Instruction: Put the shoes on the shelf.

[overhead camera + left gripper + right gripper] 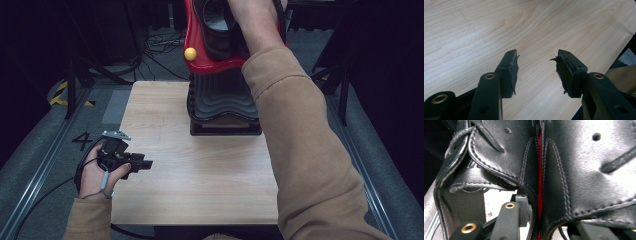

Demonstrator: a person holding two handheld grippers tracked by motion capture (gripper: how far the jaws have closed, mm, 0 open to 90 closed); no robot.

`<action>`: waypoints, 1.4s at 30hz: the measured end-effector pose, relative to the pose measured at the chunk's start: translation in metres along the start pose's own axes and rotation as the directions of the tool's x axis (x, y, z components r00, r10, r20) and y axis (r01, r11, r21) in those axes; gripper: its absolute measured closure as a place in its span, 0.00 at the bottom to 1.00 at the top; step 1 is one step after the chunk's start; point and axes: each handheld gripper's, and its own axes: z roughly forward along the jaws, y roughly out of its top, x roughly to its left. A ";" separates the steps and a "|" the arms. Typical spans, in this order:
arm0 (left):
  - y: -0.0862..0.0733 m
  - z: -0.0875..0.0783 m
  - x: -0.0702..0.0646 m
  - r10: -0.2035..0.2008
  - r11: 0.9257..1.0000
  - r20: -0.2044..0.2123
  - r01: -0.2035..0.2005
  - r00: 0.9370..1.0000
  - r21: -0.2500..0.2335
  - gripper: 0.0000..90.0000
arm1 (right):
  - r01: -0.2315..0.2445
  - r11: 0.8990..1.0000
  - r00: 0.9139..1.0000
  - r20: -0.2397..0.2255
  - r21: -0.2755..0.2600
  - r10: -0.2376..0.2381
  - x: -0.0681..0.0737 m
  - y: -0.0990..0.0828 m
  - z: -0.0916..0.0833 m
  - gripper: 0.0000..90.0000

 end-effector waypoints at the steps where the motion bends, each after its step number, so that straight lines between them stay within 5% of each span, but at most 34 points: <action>1: 0.000 0.000 -0.001 0.000 1.000 0.001 0.000 1.000 0.002 0.58 | -0.002 1.000 1.000 -0.005 0.005 0.002 -0.001 0.000 0.000 0.74; 14: 0.003 0.004 -0.004 0.009 1.000 0.002 -0.009 1.000 0.012 0.58 | 0.023 1.000 0.999 -0.048 -0.016 -0.024 -0.015 -0.007 -0.005 0.59; 28: 0.009 0.007 -0.011 0.027 1.000 0.008 -0.027 1.000 0.015 0.58 | 0.059 0.998 0.993 -0.096 -0.032 -0.062 -0.024 -0.020 -0.034 0.55; 36: 0.008 0.003 -0.011 0.025 1.000 0.004 -0.025 1.000 0.011 0.57 | 0.116 0.991 0.977 -0.171 -0.068 -0.126 -0.040 -0.031 -0.068 0.51; 42: 0.007 0.003 -0.010 0.020 1.000 0.005 -0.020 1.000 0.016 0.57 | 0.229 0.969 0.955 -0.171 -0.091 -0.242 -0.057 -0.050 -0.097 0.49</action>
